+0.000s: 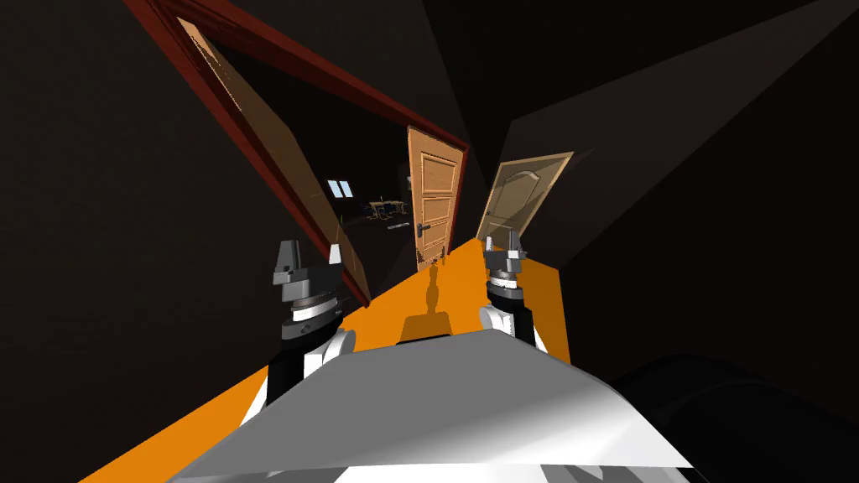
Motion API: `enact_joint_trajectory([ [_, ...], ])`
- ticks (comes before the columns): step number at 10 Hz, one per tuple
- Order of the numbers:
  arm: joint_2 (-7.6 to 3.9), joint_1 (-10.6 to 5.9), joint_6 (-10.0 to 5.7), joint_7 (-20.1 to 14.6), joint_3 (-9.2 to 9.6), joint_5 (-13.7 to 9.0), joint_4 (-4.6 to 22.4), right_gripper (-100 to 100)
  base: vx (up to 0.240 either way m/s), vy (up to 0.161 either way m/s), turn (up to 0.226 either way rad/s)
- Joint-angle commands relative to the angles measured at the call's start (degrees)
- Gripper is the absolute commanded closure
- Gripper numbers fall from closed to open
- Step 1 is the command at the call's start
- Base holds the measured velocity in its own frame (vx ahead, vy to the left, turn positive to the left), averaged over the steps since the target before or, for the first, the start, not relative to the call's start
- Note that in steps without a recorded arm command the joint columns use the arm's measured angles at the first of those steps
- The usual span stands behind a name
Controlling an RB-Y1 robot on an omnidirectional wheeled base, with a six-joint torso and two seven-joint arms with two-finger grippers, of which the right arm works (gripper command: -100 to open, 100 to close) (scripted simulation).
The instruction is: Push the door open
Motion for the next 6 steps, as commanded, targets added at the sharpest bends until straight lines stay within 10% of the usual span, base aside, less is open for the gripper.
enact_joint_trajectory([
  [1, -0.71, -0.98, 0.36, 0.2, 0.17, 0.2, 1.9, -100, 0.021, -0.031, 0.049],
  [6, -2.38, -4.03, 1.47, 0.6, 0.71, 0.9, 7.9, -100, 0.192, -0.058, 0.075],
])
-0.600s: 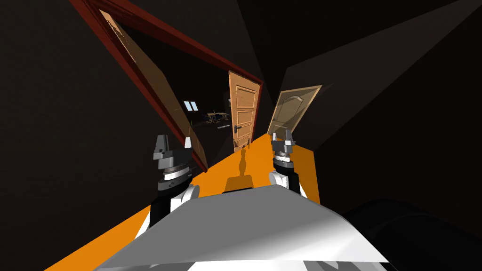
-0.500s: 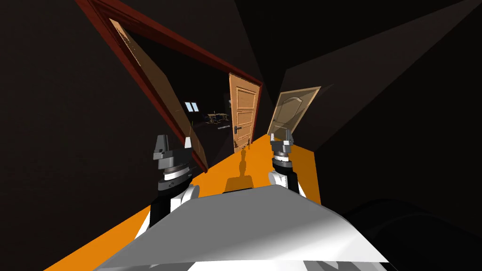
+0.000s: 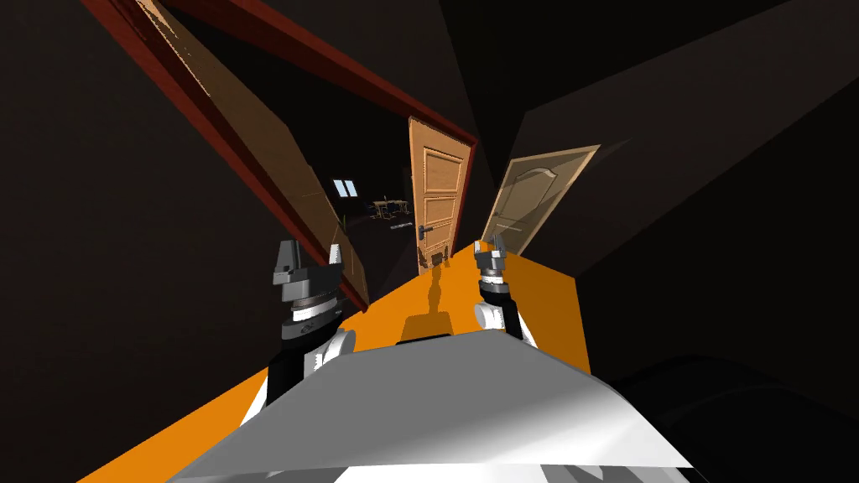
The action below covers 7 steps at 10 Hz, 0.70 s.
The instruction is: Push the door open
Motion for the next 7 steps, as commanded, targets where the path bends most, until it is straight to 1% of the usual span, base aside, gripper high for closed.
enact_joint_trajectory([
  [1, -0.36, -0.42, -0.14, 0.1, 0.31, 0.2, 1.8, -100, 0.118, -0.038, 0.054],
  [3, -0.75, -1.36, 0.21, 0.3, 0.48, 0.4, 3.6, -100, 0.080, -0.041, 0.045],
  [4, -1.11, -2.37, 0.58, 0.4, 0.66, 0.7, 5.6, -100, 0.128, -0.045, 0.106],
  [7, -1.61, -4.03, 1.18, 0.7, 0.95, 1.1, 8.8, -100, 0.111, -0.063, 0.061],
])
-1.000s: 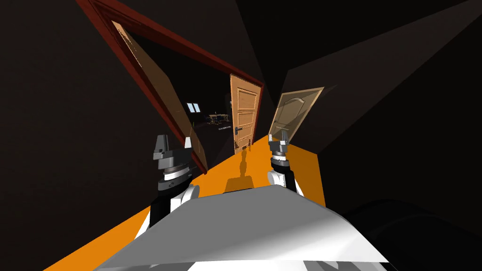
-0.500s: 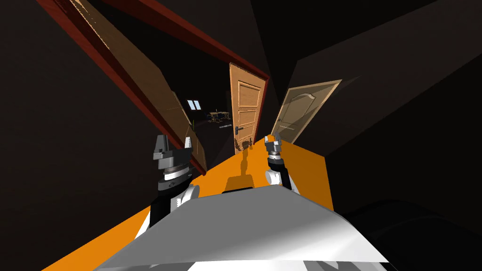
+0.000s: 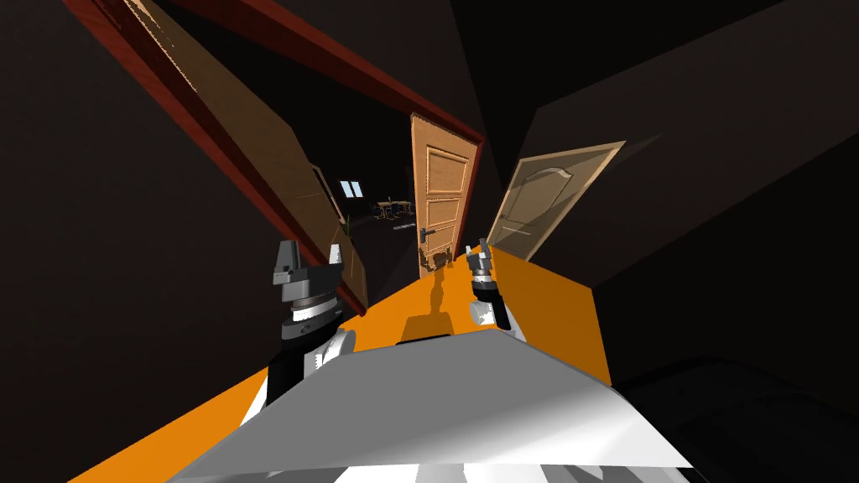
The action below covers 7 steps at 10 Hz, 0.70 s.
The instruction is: Push the door open
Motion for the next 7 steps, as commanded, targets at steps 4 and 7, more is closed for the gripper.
enact_joint_trajectory([
  [4, -0.76, -2.84, 0.99, 0.3, 0.32, 0.6, 5.5, -100, 0.094, -0.055, 0.062],
  [7, -1.06, -4.71, 1.67, 0.6, 0.65, 1.0, 9.2, -100, 0.091, -0.062, 0.063],
])
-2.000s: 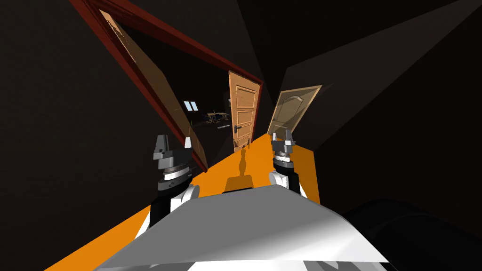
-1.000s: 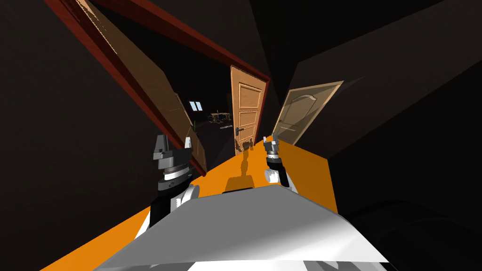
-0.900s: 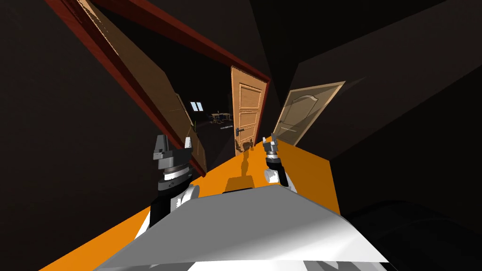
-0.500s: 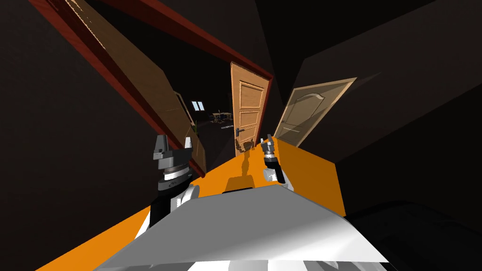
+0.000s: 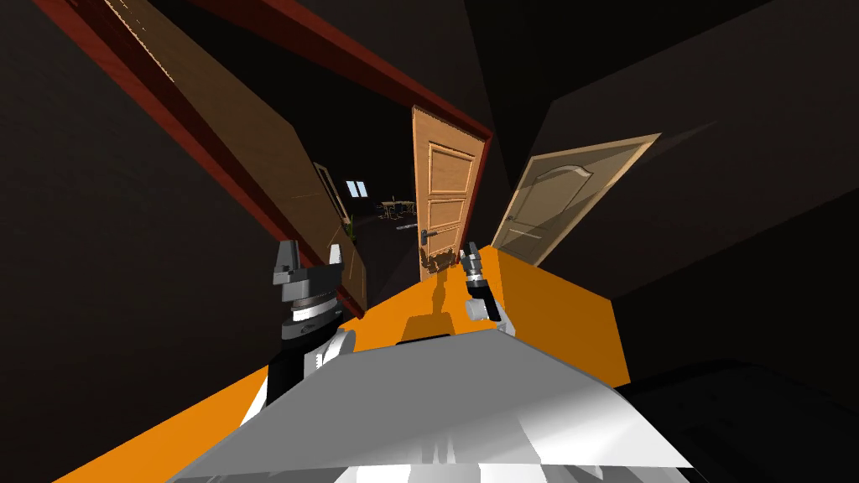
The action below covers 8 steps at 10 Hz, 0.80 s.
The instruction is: Push the door open
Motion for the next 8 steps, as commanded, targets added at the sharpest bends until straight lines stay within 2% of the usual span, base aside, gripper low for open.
enact_joint_trajectory([
  [1, 0.02, -1.07, 0.52, 0.3, 0.29, 0.3, 1.9, -100, 0.091, -0.065, 0.070],
  [8, -0.18, -5.68, 2.20, 1.0, 1.11, 1.4, 11.0, -100, 0.091, -0.068, 0.072],
])
